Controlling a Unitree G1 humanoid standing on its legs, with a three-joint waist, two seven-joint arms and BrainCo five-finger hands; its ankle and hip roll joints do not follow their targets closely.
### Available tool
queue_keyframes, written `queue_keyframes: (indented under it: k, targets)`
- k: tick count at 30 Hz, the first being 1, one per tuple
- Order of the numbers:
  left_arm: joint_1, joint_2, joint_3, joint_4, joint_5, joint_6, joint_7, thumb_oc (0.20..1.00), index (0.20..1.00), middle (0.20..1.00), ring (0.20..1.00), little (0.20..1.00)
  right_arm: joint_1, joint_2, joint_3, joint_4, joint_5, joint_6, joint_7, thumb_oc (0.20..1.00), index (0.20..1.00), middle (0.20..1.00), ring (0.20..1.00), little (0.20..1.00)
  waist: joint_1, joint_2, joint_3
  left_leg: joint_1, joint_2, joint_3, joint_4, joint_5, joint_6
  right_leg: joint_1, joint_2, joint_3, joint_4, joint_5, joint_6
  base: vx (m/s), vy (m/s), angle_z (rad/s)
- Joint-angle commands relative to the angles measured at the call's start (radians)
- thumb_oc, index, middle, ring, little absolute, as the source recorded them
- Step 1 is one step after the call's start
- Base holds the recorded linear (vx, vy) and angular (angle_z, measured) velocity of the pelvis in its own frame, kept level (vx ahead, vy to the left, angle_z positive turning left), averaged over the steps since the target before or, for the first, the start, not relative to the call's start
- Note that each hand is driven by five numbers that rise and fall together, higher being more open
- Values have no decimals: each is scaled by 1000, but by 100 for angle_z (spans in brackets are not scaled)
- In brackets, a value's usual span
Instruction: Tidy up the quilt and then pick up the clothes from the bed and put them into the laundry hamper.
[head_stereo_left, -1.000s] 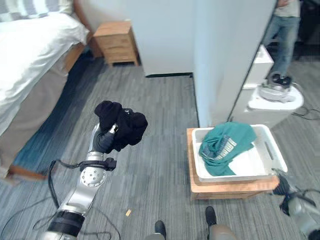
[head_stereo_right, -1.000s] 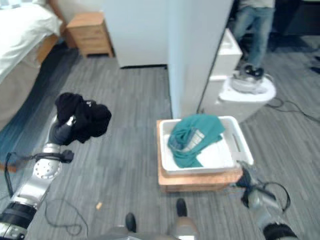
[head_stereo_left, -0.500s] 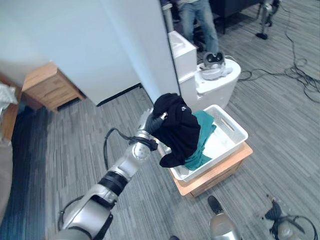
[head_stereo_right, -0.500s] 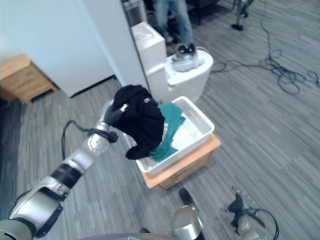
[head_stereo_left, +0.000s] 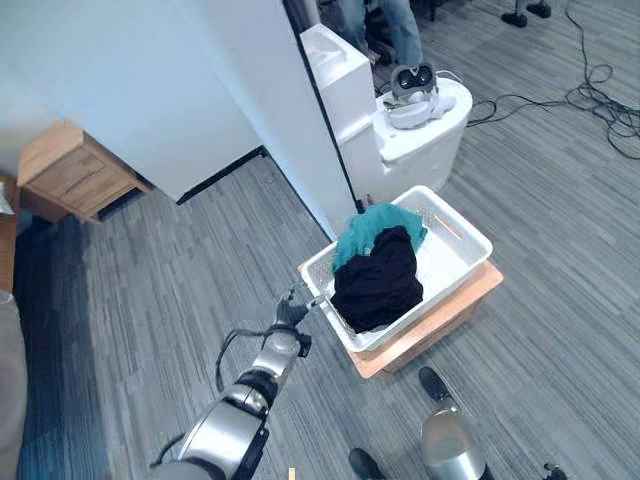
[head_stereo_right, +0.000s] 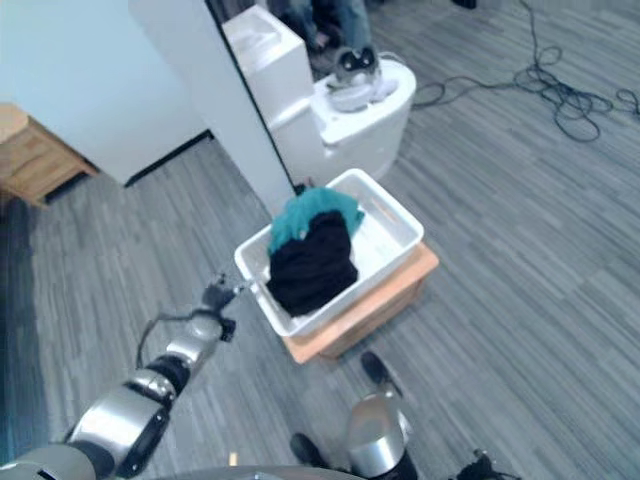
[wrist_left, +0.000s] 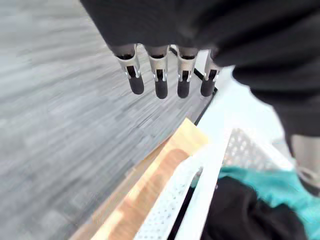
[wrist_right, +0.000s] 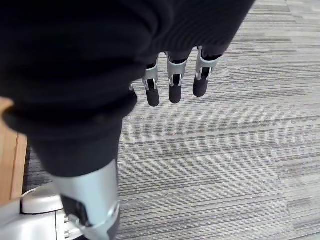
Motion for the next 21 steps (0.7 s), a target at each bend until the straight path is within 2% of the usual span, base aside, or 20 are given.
queue_keyframes:
  k: [1,2,3,4,5,7,8,11,14,17,21]
  targets:
    - [28,106,-6,-26,-82,-70,-11,1000,1000,1000,1000,1000,56,38,29,67,6,31,19,1000,1000,1000,1000,1000,51,-89,-77,-4,53,-61,4,3,-54,97,-7,-56,-4,-173,2,1,-37,18]
    - [28,107,-5,-26,-82,-70,-11,1000,1000,1000,1000,1000,56,38,30,67,6,31,19,1000,1000,1000,1000,1000,52,-89,-80,-8,55,-60,4,5,-55,92,-6,-55,-4,-171,1,-23,-34,29]
    - [75,148,10,-72,-33,-77,8,1000,1000,1000,1000,1000,56,47,46,72,-17,30,27,1000,1000,1000,1000,1000,95,-102,-87,-5,59,-80,4,6,-57,112,-5,-76,-4,-177,-2,-29,-24,28]
    - [77,148,10,-73,-32,-76,9,1000,1000,1000,1000,1000,57,47,47,72,-17,29,27,1000,1000,1000,1000,1000,93,-102,-88,-5,59,-81,4,7,-57,112,-5,-77,-4,-177,-2,-33,-26,33]
    - [118,169,42,-111,-32,-85,28,1000,1000,1000,1000,1000,46,54,64,65,-34,30,25,1000,1000,1000,1000,1000,128,-114,-90,-1,60,-98,4,6,-57,132,-4,-97,-4,-184,-5,-3,-14,38]
    - [146,174,63,-125,-39,-85,34,1000,1000,1000,1000,1000,39,57,82,50,-48,27,26,1000,1000,1000,1000,1000,144,-122,-89,0,60,-109,4,5,-55,142,-4,-108,-4,-189,-8,-11,-18,42]
    - [205,176,103,-122,-55,-86,59,1000,1000,1000,1000,1000,13,65,101,22,-60,24,14,1000,1000,1000,1000,1000,177,-135,-93,-3,60,-127,4,7,-54,153,-5,-125,-4,-192,-10,-33,3,35]
    - [277,165,140,23,-6,-55,54,1000,1000,1000,1000,1000,-48,58,97,-31,-44,16,-3,1000,1000,1000,1000,1000,216,-151,-101,-10,53,-145,4,4,-52,159,-12,-145,-4,-193,-10,-39,34,33]
    - [348,143,128,160,144,-13,51,1000,1000,1000,1000,1000,-96,67,109,-76,-14,-3,-10,1000,1000,1000,1000,1000,251,-167,-110,-8,49,-159,4,-1,-47,172,-16,-159,-4,-196,-12,-3,39,21]
    - [414,103,153,277,176,25,58,1000,1000,1000,1000,1000,-143,70,103,-119,29,-11,-27,1000,1000,1000,1000,1000,280,-177,-118,-9,43,-176,4,-6,-41,181,-23,-175,-4,-199,-9,-11,64,24]
    - [465,53,149,340,208,48,40,1000,1000,1000,1000,1000,-184,89,106,-138,57,-14,-30,1000,1000,1000,1000,1000,309,-189,-127,-13,36,-191,4,-10,-33,185,-30,-190,-4,-197,-7,-25,56,15]
